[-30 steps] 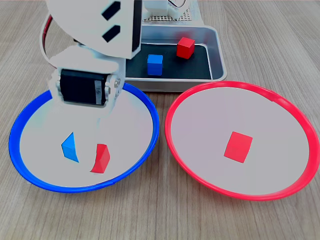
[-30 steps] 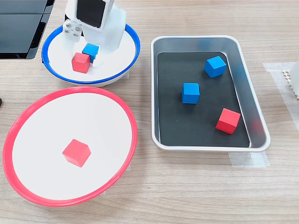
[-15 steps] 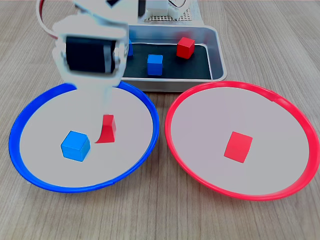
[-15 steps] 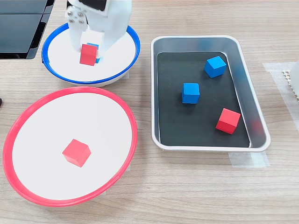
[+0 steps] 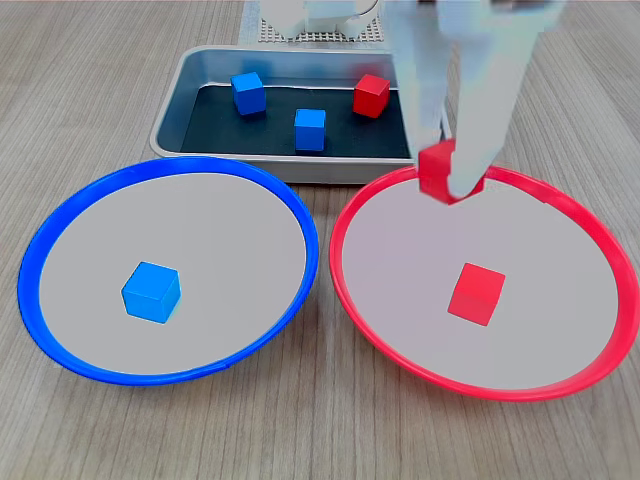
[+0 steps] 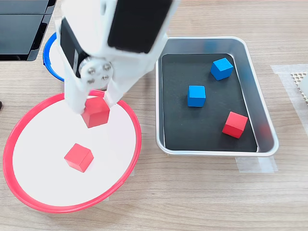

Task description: Resolve any anomalies and move all blocks to matching dishes

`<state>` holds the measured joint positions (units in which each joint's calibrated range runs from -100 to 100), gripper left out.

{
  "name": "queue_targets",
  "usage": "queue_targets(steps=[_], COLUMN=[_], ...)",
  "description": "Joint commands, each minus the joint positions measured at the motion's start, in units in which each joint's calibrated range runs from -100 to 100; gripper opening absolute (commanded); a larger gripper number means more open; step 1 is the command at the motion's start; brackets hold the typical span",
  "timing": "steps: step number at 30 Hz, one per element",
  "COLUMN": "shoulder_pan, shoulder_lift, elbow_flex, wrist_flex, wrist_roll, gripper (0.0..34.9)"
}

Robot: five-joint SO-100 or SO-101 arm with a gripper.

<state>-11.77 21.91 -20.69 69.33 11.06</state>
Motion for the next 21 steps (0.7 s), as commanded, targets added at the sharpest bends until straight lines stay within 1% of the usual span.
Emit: queue_targets(steps=[1, 2, 4, 5, 7, 9, 12, 14, 16, 17, 18, 20, 21], shoulder_pan=[0.0, 0.1, 0.9, 1.1, 1.4, 1.6, 1.3, 1.3, 2.2, 3.4, 4.7, 7.4, 9.0], shoulder_lift=[0.9, 1.2, 1.4, 1.3, 0.6, -0.6, -4.1, -7.8, -12.3, -15.5, -17.7, -22.3, -25.0], elbow_flex=[3.7, 4.3, 5.8, 6.4, 7.4, 7.4, 8.0, 8.3, 10.1, 12.3, 14.2, 20.0, 24.1], wrist_flex=[-3.6, -3.8, -4.0, -4.0, -3.7, -1.9, 1.4, 6.7, 12.6, 15.6, 17.0, 17.3, 16.1], wrist_roll=[2.1, 2.6, 3.7, 4.2, 5.0, 5.4, 6.9, 9.2, 13.0, 16.4, 18.8, 23.6, 25.9], gripper=[8.9, 10.5, 15.8, 16.9, 17.0, 18.3, 16.3, 15.5, 15.7, 16.1, 16.8, 17.1, 17.7])
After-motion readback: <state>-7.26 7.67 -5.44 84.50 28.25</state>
